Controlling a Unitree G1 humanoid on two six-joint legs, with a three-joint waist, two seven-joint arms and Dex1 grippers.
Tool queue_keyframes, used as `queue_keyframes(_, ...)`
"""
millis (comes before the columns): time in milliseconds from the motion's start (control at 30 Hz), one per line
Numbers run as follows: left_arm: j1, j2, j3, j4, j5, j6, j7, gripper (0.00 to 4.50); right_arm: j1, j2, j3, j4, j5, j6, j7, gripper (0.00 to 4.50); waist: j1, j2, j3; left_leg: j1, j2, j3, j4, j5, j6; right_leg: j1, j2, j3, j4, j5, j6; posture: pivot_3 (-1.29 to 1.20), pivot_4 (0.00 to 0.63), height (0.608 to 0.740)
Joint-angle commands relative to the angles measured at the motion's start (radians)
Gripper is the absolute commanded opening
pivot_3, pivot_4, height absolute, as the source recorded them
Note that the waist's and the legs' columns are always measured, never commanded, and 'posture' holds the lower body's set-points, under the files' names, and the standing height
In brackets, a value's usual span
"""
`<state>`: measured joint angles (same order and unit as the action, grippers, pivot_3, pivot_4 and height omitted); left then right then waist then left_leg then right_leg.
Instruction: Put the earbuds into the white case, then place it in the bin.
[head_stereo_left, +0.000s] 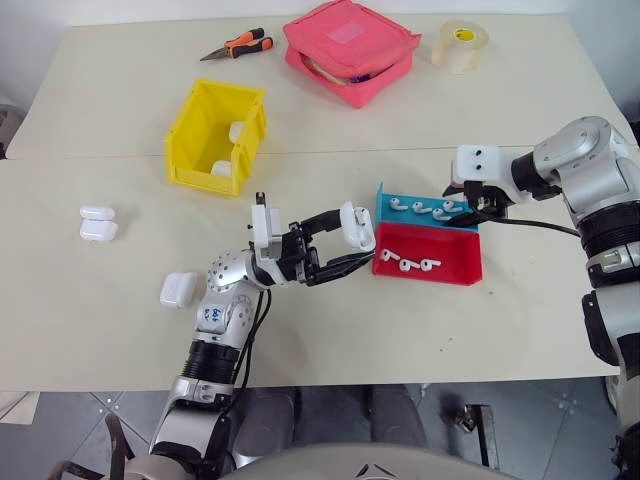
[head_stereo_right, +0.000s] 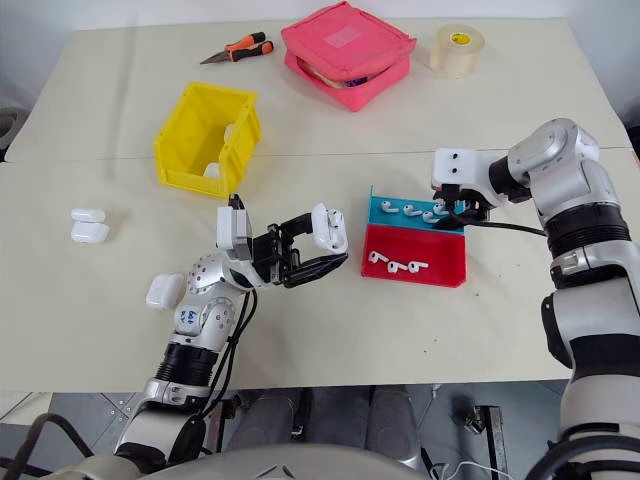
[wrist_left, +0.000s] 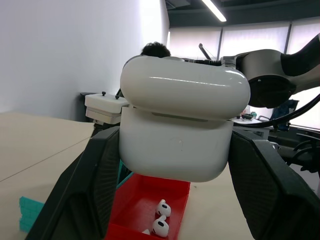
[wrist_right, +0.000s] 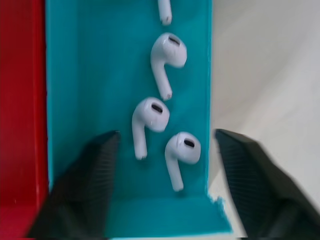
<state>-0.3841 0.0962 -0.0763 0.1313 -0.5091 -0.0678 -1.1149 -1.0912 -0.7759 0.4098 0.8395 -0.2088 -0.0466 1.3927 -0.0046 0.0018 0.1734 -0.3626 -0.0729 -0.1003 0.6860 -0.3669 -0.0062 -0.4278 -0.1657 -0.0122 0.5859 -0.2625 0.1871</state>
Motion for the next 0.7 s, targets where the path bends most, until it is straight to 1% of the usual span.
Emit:
queue_keyframes(33,0.001,-0.007,-0.003,-0.039,-0.007,-0.018,0.005,2.86,-0.015,0.007,-0.014,0.012,-0.015,-0.024,0.006,2.66,0.000,0.000,0.000,0.000,0.000,0.000,0.000,0.000,0.000,0.000,0.000,0.000,0.000,0.000,0.000,0.00,0.150,0.740)
queue_keyframes(300,0.001,-0.010,-0.008,-0.043,-0.009,-0.015,0.005,2.86,0.000,0.030,-0.010,0.009,-0.027,-0.033,0.007,2.66,0.000,0.000,0.000,0.000,0.000,0.000,0.001,0.000,0.000,0.000,0.000,0.000,0.001,0.000,0.000,0.00,0.150,0.740)
queue_keyframes(400,0.001,-0.011,-0.008,-0.045,-0.009,-0.014,0.006,2.86,0.004,0.030,-0.005,0.013,-0.037,-0.038,0.004,2.10,0.000,0.000,0.000,0.000,0.000,0.000,0.001,0.000,0.000,0.000,0.000,0.000,0.001,0.000,0.000,0.00,0.150,0.740)
queue_keyframes(467,0.001,-0.011,-0.009,-0.046,-0.010,-0.012,0.007,2.86,0.005,0.027,0.001,0.013,-0.048,-0.040,0.008,1.50,0.000,0.000,0.000,0.000,0.000,0.000,0.002,0.000,0.000,0.000,0.000,0.000,0.002,0.000,0.000,0.00,0.150,0.740)
queue_keyframes(700,0.002,-0.009,-0.009,-0.050,-0.012,-0.008,0.008,2.86,0.007,0.032,-0.006,0.010,-0.060,-0.042,0.006,1.50,0.002,0.000,0.000,0.000,0.000,-0.001,0.005,0.000,0.000,0.001,0.000,0.000,0.003,0.000,0.000,0.00,0.150,0.740)
